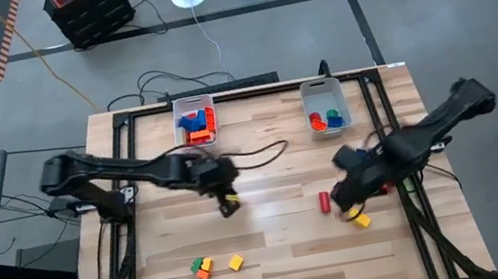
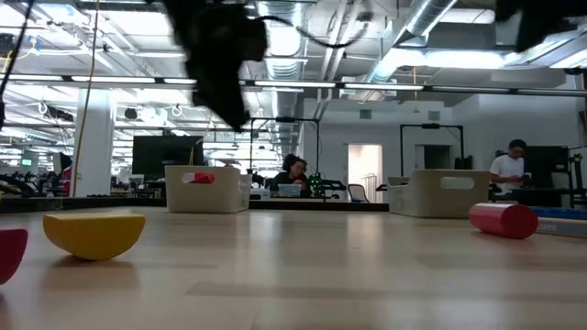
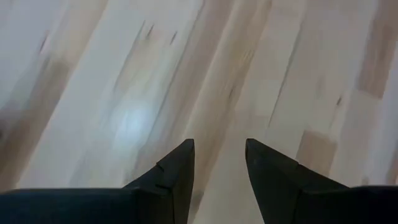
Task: Sort blocks by size
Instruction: Put the red cylinder wooden block into the white bin
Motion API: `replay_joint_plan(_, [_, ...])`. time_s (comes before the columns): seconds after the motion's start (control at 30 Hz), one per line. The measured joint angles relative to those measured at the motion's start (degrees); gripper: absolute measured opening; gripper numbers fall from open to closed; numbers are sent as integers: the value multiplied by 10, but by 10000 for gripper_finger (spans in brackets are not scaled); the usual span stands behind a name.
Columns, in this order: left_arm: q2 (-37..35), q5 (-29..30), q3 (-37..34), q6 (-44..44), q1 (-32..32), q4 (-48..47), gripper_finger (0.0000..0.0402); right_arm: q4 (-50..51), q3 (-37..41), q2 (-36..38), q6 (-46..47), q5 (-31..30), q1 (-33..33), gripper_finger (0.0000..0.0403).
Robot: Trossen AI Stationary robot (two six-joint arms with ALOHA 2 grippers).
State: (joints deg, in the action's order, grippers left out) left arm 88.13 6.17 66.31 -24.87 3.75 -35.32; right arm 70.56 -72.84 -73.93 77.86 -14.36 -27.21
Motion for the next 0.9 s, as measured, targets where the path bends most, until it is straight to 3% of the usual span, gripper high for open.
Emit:
replay_joint_plan(0.23, [-135,80,-96,-83,26,-42,137,23,1,-165,16,63,31,290])
replay_joint_plan(0.33, [-185,101,-109,-95,26,-81,137,-53,12,-199,-10,111,53,290])
replay_joint_plan(0.43, [-234,119,-109,-92,27,-121,137,-141,41,-202,3,118,68,290])
replay_joint_plan(0.63, [-327,140,-110,-95,27,-189,137,-106,82,-185,81,120,74,290])
replay_joint_plan(0.9, [-398,187,-110,-91,27,-237,137,-225,142,-172,134,118,80,290])
